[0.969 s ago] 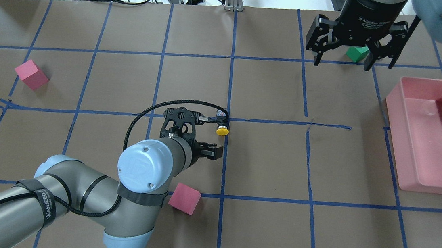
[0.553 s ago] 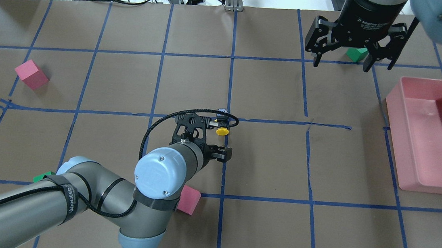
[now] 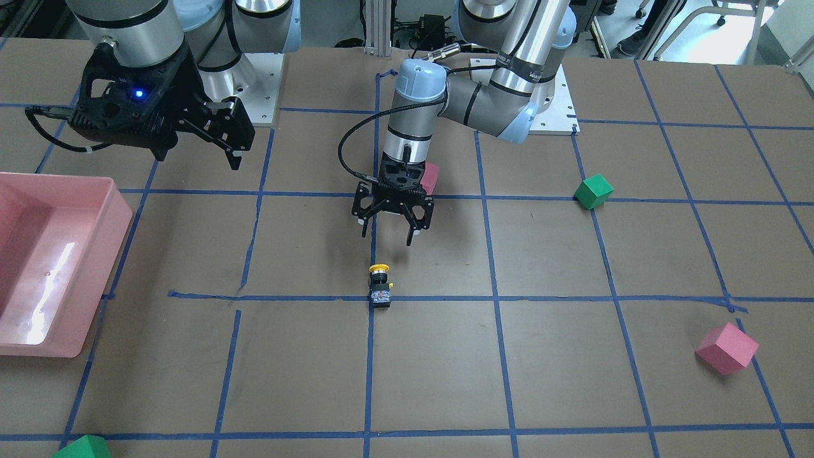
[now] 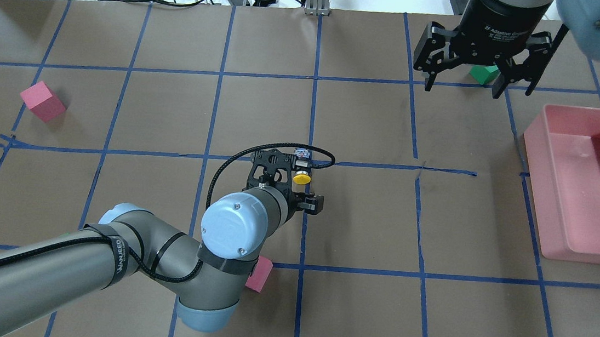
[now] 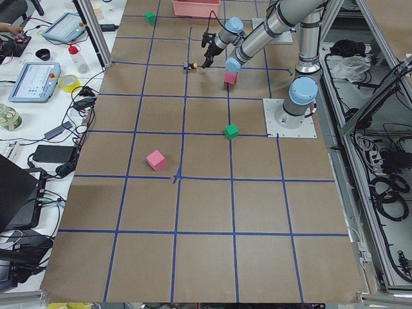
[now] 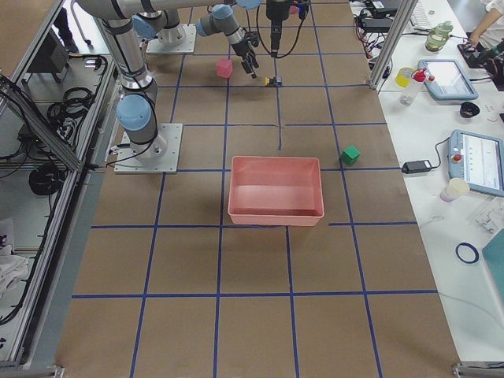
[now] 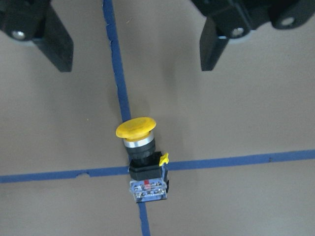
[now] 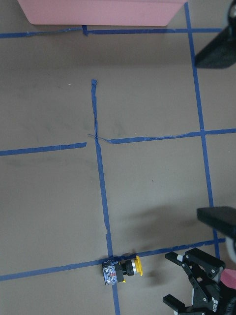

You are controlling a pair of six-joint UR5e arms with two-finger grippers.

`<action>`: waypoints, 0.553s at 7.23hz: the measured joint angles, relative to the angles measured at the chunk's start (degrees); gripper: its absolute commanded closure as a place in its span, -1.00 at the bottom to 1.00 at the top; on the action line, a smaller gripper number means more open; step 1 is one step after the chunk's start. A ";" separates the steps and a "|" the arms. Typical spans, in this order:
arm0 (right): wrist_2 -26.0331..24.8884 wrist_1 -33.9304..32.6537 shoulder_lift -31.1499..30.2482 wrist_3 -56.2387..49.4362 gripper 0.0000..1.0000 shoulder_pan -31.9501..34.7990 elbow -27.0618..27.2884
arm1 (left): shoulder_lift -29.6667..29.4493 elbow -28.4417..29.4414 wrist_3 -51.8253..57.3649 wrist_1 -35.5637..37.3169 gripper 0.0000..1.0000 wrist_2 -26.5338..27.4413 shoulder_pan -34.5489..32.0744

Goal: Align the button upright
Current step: 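Lower the left gripper and grasp the button by its yellow cap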

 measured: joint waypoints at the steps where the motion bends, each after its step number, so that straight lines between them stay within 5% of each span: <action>1: 0.01 0.02 0.01 0.00 -1.00 0.00 0.02 | -1.18 0.93 0.00 0.00 -0.82 0.32 -0.02; 4: 0.01 0.04 0.04 -0.01 -1.00 0.00 0.06 | -4.30 3.50 -3.32 0.45 -0.82 0.91 -0.03</action>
